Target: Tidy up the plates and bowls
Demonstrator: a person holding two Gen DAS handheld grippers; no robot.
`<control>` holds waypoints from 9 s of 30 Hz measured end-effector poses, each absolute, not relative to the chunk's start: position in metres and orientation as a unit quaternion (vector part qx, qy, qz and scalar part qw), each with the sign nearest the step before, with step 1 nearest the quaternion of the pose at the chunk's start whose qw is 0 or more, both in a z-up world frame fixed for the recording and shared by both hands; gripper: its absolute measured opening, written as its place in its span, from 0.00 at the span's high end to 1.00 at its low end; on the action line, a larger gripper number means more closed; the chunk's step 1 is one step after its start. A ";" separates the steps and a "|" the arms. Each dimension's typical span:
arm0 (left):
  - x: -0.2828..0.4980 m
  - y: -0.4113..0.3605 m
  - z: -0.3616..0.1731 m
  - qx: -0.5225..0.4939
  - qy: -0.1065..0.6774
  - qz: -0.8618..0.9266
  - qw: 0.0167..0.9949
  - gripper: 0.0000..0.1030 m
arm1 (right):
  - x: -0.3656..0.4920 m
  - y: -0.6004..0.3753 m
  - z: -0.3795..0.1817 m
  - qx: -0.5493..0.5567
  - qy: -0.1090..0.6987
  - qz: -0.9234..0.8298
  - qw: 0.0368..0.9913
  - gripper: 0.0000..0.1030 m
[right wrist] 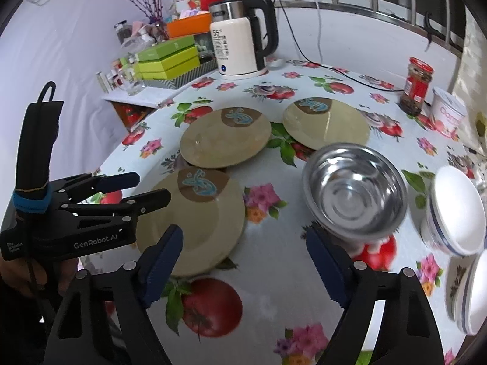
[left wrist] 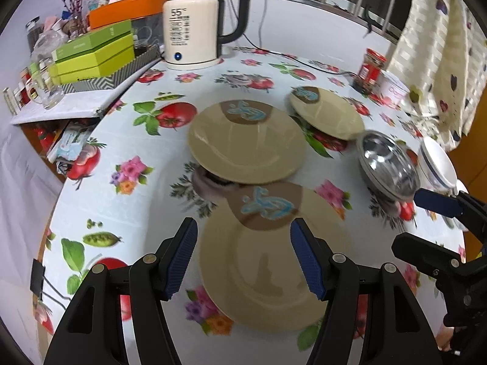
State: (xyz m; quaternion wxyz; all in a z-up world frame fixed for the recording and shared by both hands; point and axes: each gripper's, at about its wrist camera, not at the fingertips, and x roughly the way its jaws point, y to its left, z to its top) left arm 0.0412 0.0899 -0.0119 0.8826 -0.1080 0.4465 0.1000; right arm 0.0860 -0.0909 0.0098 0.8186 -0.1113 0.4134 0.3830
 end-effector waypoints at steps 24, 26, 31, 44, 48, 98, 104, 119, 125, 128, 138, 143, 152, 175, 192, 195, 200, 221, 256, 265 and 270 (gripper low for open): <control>0.088 0.148 -0.027 -0.140 0.445 0.119 0.877 0.42 | 0.156 -0.017 -0.007 -0.114 0.441 0.383 0.804 0.49; 0.094 0.152 -0.028 -0.143 0.443 0.118 0.877 0.43 | 0.162 -0.014 -0.008 -0.114 0.443 0.380 0.804 0.49; 0.106 0.161 -0.029 -0.154 0.442 0.115 0.876 0.43 | 0.177 -0.003 -0.012 -0.115 0.449 0.371 0.805 0.55; 0.127 0.171 -0.044 -0.171 0.457 0.099 0.867 0.60 | 0.206 0.008 -0.029 -0.110 0.479 0.341 0.801 0.57; 0.129 0.171 -0.046 -0.170 0.460 0.099 0.866 0.68 | 0.211 0.010 -0.033 -0.108 0.487 0.339 0.797 0.60; 0.109 0.162 -0.020 -0.173 0.435 0.094 0.879 0.75 | 0.202 0.004 -0.019 -0.093 0.483 0.348 0.798 0.74; 0.095 0.152 -0.021 -0.173 0.440 0.094 0.876 0.75 | 0.187 -0.006 -0.018 -0.092 0.485 0.353 0.795 0.74; 0.052 0.129 -0.028 -0.178 0.456 0.095 0.867 0.75 | 0.139 -0.032 -0.028 -0.093 0.501 0.351 0.786 0.74; 0.039 0.121 -0.029 -0.178 0.459 0.091 0.866 0.75 | 0.125 -0.040 -0.030 -0.094 0.504 0.350 0.784 0.74; 0.034 0.118 -0.029 -0.177 0.460 0.091 0.865 0.75 | 0.119 -0.043 -0.030 -0.095 0.504 0.349 0.784 0.74; 0.021 0.111 -0.032 -0.175 0.466 0.091 0.863 0.75 | 0.105 -0.050 -0.034 -0.098 0.508 0.350 0.781 0.74; 0.018 0.109 -0.033 -0.175 0.468 0.091 0.861 0.75 | 0.103 -0.052 -0.035 -0.098 0.509 0.350 0.780 0.74; 0.016 0.107 -0.035 -0.174 0.472 0.093 0.859 0.75 | 0.100 -0.052 -0.038 -0.100 0.512 0.350 0.778 0.73; 0.013 0.109 -0.038 -0.182 0.474 0.091 0.856 0.75 | 0.100 -0.053 -0.039 -0.094 0.514 0.356 0.775 0.71; 0.018 0.110 -0.025 -0.177 0.459 0.090 0.866 0.75 | 0.103 -0.065 -0.028 -0.081 0.481 0.374 0.789 0.69; 0.019 0.110 -0.025 -0.177 0.460 0.089 0.866 0.75 | 0.103 -0.068 -0.029 -0.077 0.481 0.376 0.788 0.64; 0.022 0.106 -0.020 -0.174 0.457 0.086 0.868 0.75 | 0.101 -0.072 -0.028 -0.073 0.480 0.379 0.788 0.64; 0.041 0.089 -0.005 -0.153 0.451 0.067 0.877 0.75 | 0.107 -0.082 -0.004 -0.068 0.455 0.383 0.801 0.64; 0.117 0.075 0.011 -0.124 0.446 0.028 0.886 0.75 | 0.179 -0.105 0.025 -0.034 0.445 0.347 0.825 0.64; 0.142 0.076 0.012 -0.125 0.452 0.018 0.883 0.75 | 0.210 -0.115 0.032 -0.026 0.442 0.329 0.834 0.64; 0.160 0.076 0.011 -0.127 0.456 0.013 0.881 0.75 | 0.232 -0.117 0.032 -0.027 0.443 0.315 0.839 0.64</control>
